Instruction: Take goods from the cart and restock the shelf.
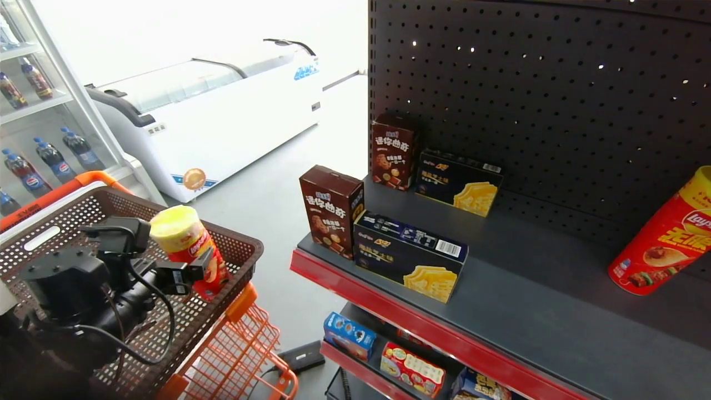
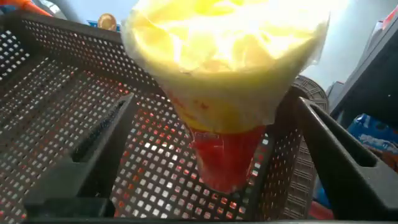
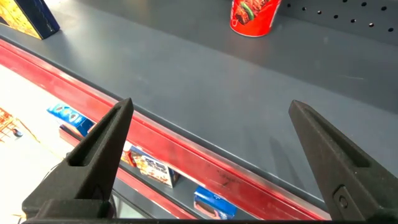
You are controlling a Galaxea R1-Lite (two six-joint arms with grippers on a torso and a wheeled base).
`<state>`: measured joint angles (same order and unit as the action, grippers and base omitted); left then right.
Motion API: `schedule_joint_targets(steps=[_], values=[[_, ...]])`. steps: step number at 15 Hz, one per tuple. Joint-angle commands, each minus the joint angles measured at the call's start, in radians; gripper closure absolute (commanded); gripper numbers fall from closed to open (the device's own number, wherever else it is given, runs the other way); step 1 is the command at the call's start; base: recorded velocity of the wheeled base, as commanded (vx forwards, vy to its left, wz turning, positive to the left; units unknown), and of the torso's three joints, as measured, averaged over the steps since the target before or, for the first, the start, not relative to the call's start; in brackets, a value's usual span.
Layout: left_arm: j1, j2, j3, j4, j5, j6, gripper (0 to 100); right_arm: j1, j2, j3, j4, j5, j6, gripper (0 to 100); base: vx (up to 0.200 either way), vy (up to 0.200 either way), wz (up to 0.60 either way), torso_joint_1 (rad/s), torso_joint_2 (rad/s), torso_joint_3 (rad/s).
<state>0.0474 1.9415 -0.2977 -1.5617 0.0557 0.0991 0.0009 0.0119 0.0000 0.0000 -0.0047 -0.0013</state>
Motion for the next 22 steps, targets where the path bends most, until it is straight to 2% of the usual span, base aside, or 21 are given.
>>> schedule_joint_targets(steps=[1,5,6,11,14,16,17,18,20,22], values=[[0.000,0.143,-0.084,-0.009,0.001,-0.004,0,0.001,0.000,0.000,0.000,0.000,0.000,0,0.000,0.000,0.00,0.000,0.00,0.000],[-0.008,0.197,-0.161,-0.009,-0.002,-0.004,0,0.001,0.000,0.000,0.000,0.000,0.000,0,0.000,0.000,0.00,0.000,0.00,0.000],[-0.008,0.203,-0.175,-0.009,-0.002,-0.003,100,0.001,0.000,0.000,0.000,0.000,0.000,0,0.000,0.000,0.00,0.000,0.00,0.000],[0.000,0.205,-0.219,-0.009,-0.004,-0.003,100,0.001,0.000,0.000,0.000,0.000,0.000,0,0.000,0.000,0.00,0.000,0.00,0.000],[-0.012,0.126,-0.308,0.002,-0.013,-0.006,100,0.001,0.000,0.000,0.000,0.000,0.000,0,0.000,0.000,0.00,0.000,0.00,0.000],[-0.021,0.034,-0.385,0.157,-0.036,-0.006,100,0.001,0.000,0.000,0.000,0.000,0.000,0,0.000,0.000,0.00,0.000,0.00,0.000],[-0.021,0.004,-0.411,0.203,-0.043,-0.006,100,0.001,0.000,0.000,0.000,0.000,0.000,0,0.000,0.000,0.00,0.000,0.00,0.000],[-0.021,-0.073,-0.460,0.312,-0.085,-0.006,100,0.001,0.000,0.000,0.000,0.000,0.000,0,0.000,0.000,0.00,0.000,0.00,0.000],[-0.020,-0.179,-0.488,0.450,-0.159,-0.007,100,0.001,0.000,0.000,0.000,0.000,0.000,0,0.000,0.000,0.00,0.000,0.00,0.000],[-0.026,-0.213,-0.503,0.476,-0.168,-0.003,100,0.001,0.000,0.000,0.000,0.000,0.000,0,0.000,0.000,0.00,0.000,0.00,0.000]])
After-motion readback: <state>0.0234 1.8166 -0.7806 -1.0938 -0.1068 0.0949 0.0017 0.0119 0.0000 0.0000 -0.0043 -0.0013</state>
